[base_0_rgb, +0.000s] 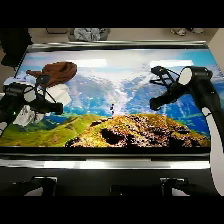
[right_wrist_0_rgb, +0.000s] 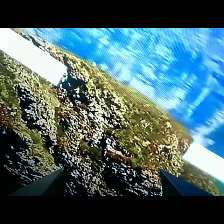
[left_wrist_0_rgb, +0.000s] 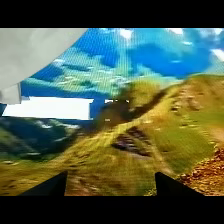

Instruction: Fold the shirts.

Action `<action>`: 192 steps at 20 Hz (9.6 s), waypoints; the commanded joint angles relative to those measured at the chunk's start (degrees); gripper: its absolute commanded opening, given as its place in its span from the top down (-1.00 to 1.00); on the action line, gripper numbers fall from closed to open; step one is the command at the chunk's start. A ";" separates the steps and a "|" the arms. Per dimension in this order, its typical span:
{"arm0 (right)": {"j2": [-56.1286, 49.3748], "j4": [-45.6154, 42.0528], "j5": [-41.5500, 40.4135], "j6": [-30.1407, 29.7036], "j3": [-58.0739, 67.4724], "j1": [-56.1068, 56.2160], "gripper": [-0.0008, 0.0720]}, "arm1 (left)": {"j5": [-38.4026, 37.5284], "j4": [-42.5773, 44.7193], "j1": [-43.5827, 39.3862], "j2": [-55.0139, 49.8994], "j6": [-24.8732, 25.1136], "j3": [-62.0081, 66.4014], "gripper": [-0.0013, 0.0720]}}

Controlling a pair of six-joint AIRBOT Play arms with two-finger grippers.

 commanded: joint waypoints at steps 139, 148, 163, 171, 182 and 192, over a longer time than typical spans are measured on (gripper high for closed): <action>26.18 -21.38 -1.44 -3.50 4.24 -0.17 0.86 | 14.25 -32.70 9.99 49.13 15.50 -30.73 0.88; -8.92 3.50 -27.39 19.74 -2.10 -0.15 0.86 | 44.96 -42.38 9.99 24.20 15.50 -47.10 0.87; -3.65 13.64 8.28 -10.40 -4.42 -24.85 -0.87 | 21.92 -26.88 23.50 11.23 14.60 -28.59 -1.00; -3.65 16.35 4.28 -14.16 -16.17 -16.65 -0.93 | 31.82 -36.74 23.54 1.66 22.38 -27.98 -1.00; -6.73 21.62 0.70 -13.97 -23.50 -11.72 -0.92 | 32.04 -37.05 22.12 -0.20 23.08 -27.91 0.22; -6.73 31.67 -2.95 -15.41 -34.45 -11.69 -0.71 | 32.00 -37.05 21.11 2.84 23.26 -27.74 0.88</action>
